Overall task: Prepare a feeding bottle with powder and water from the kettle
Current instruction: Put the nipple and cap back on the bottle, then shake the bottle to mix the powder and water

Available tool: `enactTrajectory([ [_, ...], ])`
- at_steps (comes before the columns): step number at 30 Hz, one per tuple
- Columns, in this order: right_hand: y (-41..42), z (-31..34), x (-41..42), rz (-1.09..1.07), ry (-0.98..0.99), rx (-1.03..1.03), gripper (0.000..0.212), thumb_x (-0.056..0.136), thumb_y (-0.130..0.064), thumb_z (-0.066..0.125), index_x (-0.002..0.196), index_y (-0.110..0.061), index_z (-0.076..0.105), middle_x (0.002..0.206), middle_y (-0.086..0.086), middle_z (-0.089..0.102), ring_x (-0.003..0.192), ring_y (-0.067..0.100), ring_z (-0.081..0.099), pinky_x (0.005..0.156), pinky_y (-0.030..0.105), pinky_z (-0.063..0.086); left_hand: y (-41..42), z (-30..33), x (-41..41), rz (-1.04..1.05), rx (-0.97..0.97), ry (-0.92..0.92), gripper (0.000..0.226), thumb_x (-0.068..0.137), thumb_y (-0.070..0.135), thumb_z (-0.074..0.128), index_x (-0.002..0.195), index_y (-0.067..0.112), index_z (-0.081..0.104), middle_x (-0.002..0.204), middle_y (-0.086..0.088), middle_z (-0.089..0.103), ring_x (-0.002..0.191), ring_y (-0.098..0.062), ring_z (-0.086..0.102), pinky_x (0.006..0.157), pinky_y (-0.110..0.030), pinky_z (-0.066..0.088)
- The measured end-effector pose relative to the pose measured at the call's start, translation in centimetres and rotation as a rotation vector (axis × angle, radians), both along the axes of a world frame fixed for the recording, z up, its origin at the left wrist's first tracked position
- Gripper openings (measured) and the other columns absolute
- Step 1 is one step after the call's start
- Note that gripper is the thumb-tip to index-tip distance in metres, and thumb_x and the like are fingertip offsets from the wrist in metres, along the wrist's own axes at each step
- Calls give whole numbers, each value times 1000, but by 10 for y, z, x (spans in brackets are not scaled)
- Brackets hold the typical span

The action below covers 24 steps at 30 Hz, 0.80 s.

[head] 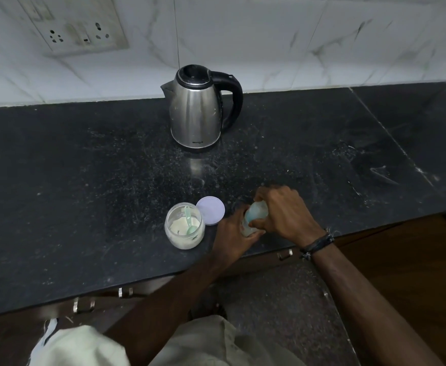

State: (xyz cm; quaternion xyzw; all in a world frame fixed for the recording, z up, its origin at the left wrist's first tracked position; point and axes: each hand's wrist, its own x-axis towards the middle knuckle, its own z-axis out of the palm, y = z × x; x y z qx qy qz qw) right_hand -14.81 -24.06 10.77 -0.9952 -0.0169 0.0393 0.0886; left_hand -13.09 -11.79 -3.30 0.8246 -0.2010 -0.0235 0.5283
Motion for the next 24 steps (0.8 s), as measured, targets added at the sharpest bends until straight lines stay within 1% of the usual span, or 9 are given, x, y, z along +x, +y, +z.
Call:
enactTrajectory([
  [3, 2, -2, -2, -31, -24, 0, 53, 66, -49, 81, 104, -17, 62, 99, 4, 66, 87, 23, 61, 68, 28, 36, 1, 0, -2, -1, 4, 2, 72, 71, 60, 65, 122, 9, 63, 112, -6, 72, 102, -23, 69, 88, -36, 54],
  [6, 6, -6, -7, -123, -84, 10, 55, 66, -50, 80, 103, -13, 62, 99, 6, 67, 86, 26, 63, 66, 30, 39, 3, 1, -2, 0, -10, 12, 68, 71, 57, 68, 122, 12, 62, 107, -1, 73, 97, -17, 69, 84, -32, 52],
  [10, 14, -16, -16, -223, -166, 6, 58, 71, -56, 75, 106, -13, 61, 104, 8, 66, 91, 28, 64, 69, 34, 48, 3, 1, -5, 16, -41, 14, 65, 72, 51, 71, 124, 14, 61, 109, 0, 73, 98, -14, 68, 86, -32, 53],
  [13, 11, -23, -23, -251, -199, 94, 66, 66, -66, 75, 109, -19, 60, 107, 2, 64, 93, 25, 63, 69, 33, 48, 5, 5, -4, -13, -65, 82, 68, 71, 44, 78, 130, 19, 57, 118, 1, 70, 107, -13, 67, 92, -34, 52],
  [15, 4, -27, -25, -255, -186, 204, 71, 58, -72, 75, 109, -23, 60, 105, -3, 65, 91, 18, 63, 69, 31, 50, 6, 6, -3, -66, -65, 158, 81, 66, 43, 85, 137, 25, 50, 126, 6, 66, 115, -11, 64, 97, -37, 51],
  [17, -3, -30, -27, -257, -160, 300, 76, 54, -74, 75, 111, -25, 60, 103, -6, 66, 91, 13, 64, 73, 34, 54, 7, 6, -8, -97, -134, 212, 103, 61, 47, 90, 147, 31, 36, 140, 12, 56, 128, -7, 54, 104, -41, 48],
  [18, -6, -33, -28, -257, -142, 339, 78, 53, -74, 74, 112, -25, 60, 103, -7, 67, 91, 12, 64, 75, 35, 55, 8, 6, -11, -104, -163, 211, 109, 63, 46, 90, 152, 33, 28, 148, 13, 47, 136, -6, 46, 109, -43, 44],
  [21, -11, -38, -29, -261, -82, 439, 80, 52, -74, 72, 114, -25, 62, 104, -10, 69, 92, 7, 64, 79, 35, 56, 16, 21, -20, -145, -195, 89, 107, 78, 33, 78, 158, 25, 8, 163, 5, 21, 150, -15, 25, 117, -51, 31],
  [24, -15, -41, -28, -219, -48, 517, 81, 54, -70, 75, 118, -22, 63, 107, -11, 70, 94, 4, 65, 82, 31, 55, 26, 48, -24, -242, -238, -60, 102, 83, 20, 70, 158, 13, 1, 166, -5, 10, 152, -28, 15, 119, -57, 22],
])
